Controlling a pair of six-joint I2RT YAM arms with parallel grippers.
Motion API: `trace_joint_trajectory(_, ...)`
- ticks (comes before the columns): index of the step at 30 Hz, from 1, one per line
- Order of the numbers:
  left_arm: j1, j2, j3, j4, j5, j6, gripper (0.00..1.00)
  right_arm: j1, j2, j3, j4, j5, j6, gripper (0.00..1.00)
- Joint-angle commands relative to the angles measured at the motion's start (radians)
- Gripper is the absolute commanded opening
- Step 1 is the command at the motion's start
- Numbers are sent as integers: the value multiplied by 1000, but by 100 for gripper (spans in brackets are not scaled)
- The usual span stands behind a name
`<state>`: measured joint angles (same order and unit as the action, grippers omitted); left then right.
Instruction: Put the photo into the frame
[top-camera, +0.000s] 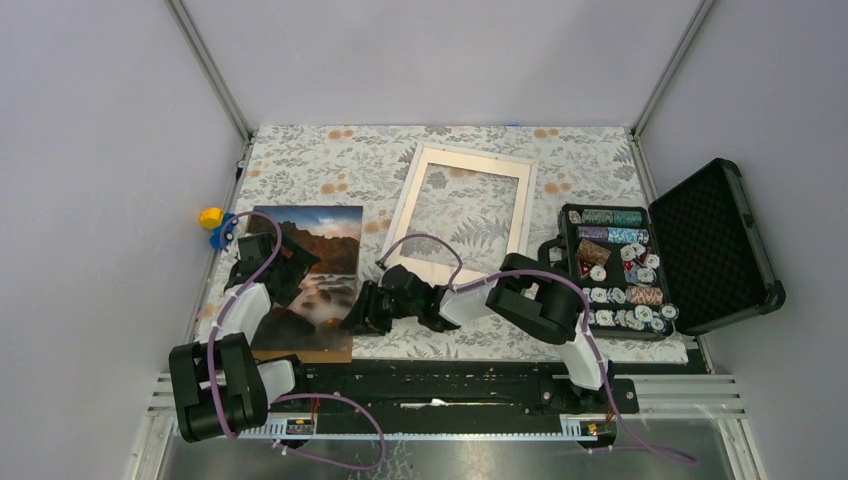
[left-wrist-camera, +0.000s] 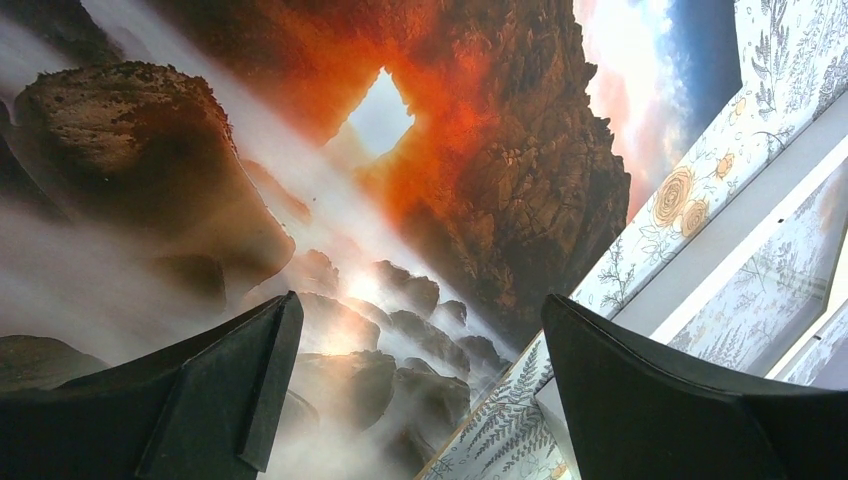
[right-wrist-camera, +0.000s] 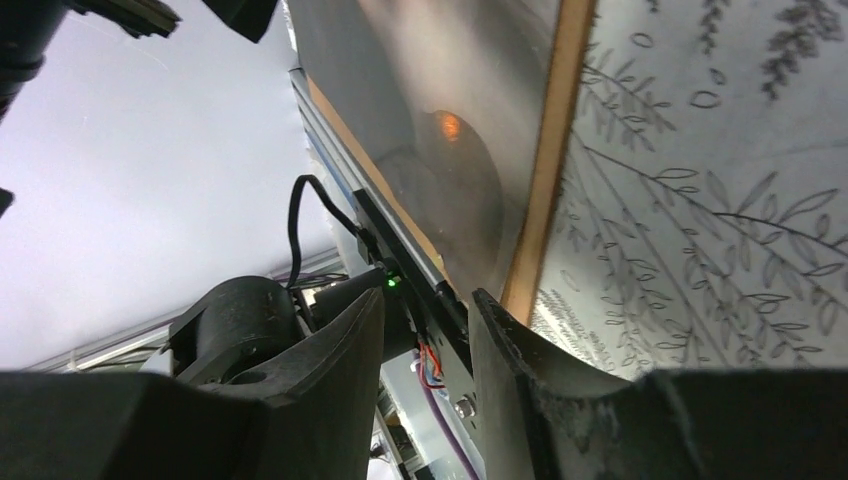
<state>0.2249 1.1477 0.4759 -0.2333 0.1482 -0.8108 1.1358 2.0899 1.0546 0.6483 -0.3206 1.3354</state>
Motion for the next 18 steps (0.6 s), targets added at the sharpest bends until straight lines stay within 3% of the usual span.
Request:
trace_joint_trajectory(1, 15, 38, -34, -23, -20, 7, 99, 15, 31, -15, 62, 29, 39, 44)
trace_joint_trajectory(18, 25, 15, -28, -24, -24, 22, 98, 47, 91, 38, 47, 47, 47, 46)
